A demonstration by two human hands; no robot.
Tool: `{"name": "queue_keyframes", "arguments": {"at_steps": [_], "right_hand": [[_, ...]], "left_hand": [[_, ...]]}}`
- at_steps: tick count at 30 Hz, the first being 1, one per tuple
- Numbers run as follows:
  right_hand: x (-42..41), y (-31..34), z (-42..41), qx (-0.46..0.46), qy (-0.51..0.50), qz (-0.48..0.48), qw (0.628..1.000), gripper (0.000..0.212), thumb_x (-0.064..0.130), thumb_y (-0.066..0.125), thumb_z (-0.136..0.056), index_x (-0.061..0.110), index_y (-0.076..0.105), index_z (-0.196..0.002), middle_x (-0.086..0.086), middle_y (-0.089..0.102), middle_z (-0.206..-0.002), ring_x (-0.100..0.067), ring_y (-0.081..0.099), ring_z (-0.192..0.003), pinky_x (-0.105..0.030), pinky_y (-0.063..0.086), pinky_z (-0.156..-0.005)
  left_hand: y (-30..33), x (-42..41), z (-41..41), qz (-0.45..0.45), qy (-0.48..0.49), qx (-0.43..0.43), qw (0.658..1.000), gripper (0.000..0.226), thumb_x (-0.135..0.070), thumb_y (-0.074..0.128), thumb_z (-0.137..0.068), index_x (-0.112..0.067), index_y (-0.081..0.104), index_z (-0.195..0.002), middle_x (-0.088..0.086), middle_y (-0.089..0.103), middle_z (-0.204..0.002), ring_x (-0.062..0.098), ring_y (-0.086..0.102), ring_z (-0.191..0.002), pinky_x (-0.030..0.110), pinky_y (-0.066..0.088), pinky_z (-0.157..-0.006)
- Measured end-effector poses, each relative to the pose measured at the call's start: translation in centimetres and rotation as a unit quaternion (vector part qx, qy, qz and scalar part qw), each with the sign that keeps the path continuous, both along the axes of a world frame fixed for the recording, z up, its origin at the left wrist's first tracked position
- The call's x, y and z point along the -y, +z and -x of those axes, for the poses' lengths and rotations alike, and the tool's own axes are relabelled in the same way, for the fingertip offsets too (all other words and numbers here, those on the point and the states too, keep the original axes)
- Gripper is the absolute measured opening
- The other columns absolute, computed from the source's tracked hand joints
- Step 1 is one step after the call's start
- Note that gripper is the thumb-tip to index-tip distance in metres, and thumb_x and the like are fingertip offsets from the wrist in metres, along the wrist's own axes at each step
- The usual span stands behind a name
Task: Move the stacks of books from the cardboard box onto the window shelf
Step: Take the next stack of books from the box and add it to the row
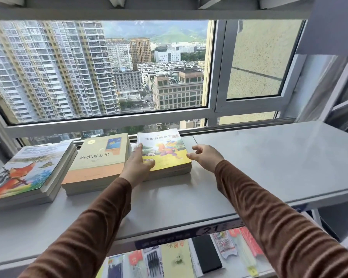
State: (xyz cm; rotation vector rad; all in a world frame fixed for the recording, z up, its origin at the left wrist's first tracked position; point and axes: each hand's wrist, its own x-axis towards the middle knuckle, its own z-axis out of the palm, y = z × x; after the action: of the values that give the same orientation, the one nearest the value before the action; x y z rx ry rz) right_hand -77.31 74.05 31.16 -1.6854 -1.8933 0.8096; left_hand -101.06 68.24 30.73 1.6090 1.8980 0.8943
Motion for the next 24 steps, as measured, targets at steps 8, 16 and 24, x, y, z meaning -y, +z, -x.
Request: {"name": "queue_keyframes", "arguments": {"at_steps": [8,16,24], "right_hand": [[9.1,0.3,-7.0,0.066,-0.059,-0.160,0.983,0.036,0.036,0.063,-0.092,0.021,0.065,-0.125,-0.004,0.062,-0.124,-0.023,0.055,-0.116,-0.037,0.044,-0.100],[20.2,-2.0,-18.4,0.108,-0.203,-0.152,0.961,0.031,0.033,0.065,-0.091,0.020,0.067,-0.119,-0.004,0.064,-0.117,-0.024,0.055,-0.116,-0.034,0.043,-0.096],[37.9,-5.9,-29.8,0.147,-0.352,-0.105,0.918,0.032,0.037,0.064,-0.091,0.023,0.066,-0.119,0.001,0.063,-0.119,-0.021,0.053,-0.115,-0.033,0.043,-0.092]], "left_hand": [[2.7,2.9,-5.8,-0.125,-0.149,-0.168,0.966,0.039,-0.032,0.067,-0.093,-0.023,0.064,-0.131,0.003,0.062,-0.136,0.027,0.055,-0.125,0.036,0.041,-0.100],[1.5,6.5,-19.8,-0.172,-0.317,-0.154,0.920,0.032,-0.035,0.065,-0.095,-0.026,0.066,-0.126,0.001,0.069,-0.129,0.026,0.061,-0.122,0.037,0.047,-0.101],[-3.0,17.8,-36.2,-0.143,-0.480,-0.119,0.857,0.032,-0.032,0.066,-0.093,-0.024,0.068,-0.125,-0.003,0.070,-0.126,0.020,0.063,-0.119,0.035,0.048,-0.099]]}}
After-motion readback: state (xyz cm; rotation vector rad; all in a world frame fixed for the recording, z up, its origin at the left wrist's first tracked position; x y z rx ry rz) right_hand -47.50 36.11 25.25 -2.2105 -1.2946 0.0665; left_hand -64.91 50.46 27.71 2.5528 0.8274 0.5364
